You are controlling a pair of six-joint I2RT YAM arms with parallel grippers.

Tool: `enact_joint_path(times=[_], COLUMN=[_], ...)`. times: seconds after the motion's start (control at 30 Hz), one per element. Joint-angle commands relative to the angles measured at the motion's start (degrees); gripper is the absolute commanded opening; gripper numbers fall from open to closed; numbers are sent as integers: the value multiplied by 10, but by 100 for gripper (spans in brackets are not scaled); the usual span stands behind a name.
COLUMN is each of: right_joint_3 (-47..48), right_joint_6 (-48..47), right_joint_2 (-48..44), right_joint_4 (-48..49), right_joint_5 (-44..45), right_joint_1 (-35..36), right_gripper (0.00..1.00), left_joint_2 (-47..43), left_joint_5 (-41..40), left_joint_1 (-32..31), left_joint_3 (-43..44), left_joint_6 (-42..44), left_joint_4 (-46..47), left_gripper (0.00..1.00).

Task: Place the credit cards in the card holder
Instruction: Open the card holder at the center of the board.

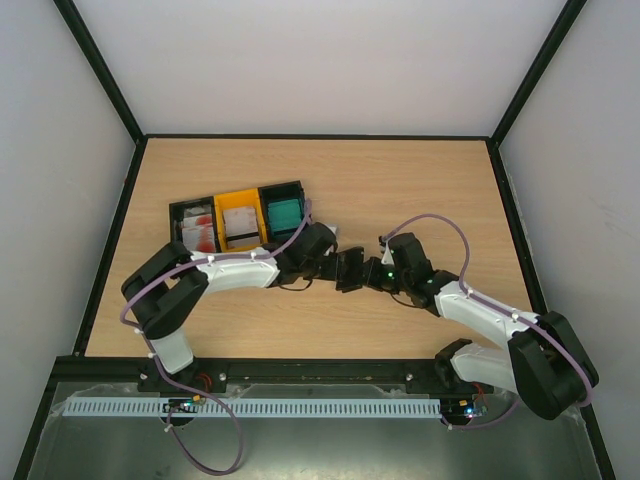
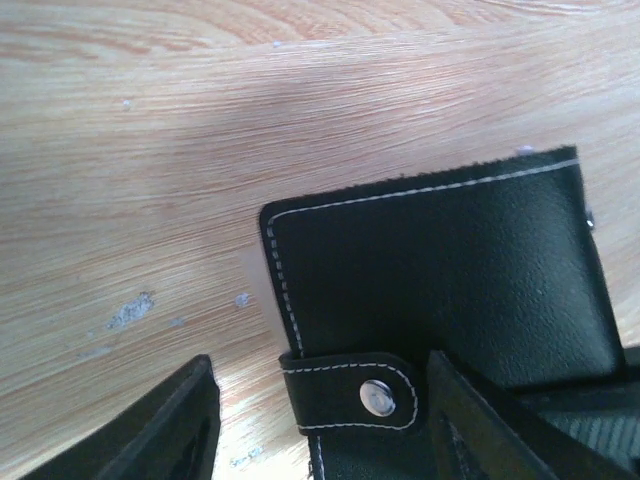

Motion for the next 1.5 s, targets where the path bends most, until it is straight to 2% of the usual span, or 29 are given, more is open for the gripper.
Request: enact_joint_path(times=[0.0, 0.1, 0.2, 0.37, 0.53, 0.8, 0.9, 1.03, 1.17, 1.27, 1.47], right_joint_3=[17, 21, 26, 38, 50, 59, 61, 63, 73, 75, 84], right_joint_6=[-11, -12, -15, -15, -14, -5, -4, -2, -10, -23, -37], right_joint_2=[-6, -9, -10, -12, -24, -36, -32, -19, -12, -9, 0], right_joint_4=[4, -3, -13, -29, -41, -46, -46, -45, -65, -78, -68], right_joint_5=[-12, -9, 0, 20, 33, 12, 5, -4, 22, 41, -12], right_joint_1=[3, 3, 2, 3, 2, 2, 2, 3, 2, 2, 1], right_gripper=[2, 2, 2, 2, 2, 2, 2, 2, 2, 2, 2], left_joint_2=[25, 28, 30, 35, 33, 35, 29, 17, 9, -14, -59], left_joint_5=[-35, -67, -66, -68, -104, -102, -82, -8, -46, -66, -16], left_joint_1=[-6, -6, -6, -8, -8, -8, -8, -3, 1, 12, 46], left_joint_3=[22, 23, 23, 26, 23, 23, 25, 19, 26, 10, -32], left_joint_6=[0, -6, -4, -1, 1, 2, 9, 7, 4, 0, -17], left_joint_4=[-51, -67, -68, -77, -103, -106, -96, -54, -77, -77, -48], left_gripper=[54, 43, 32, 26, 25, 25, 25, 23, 19, 26, 40])
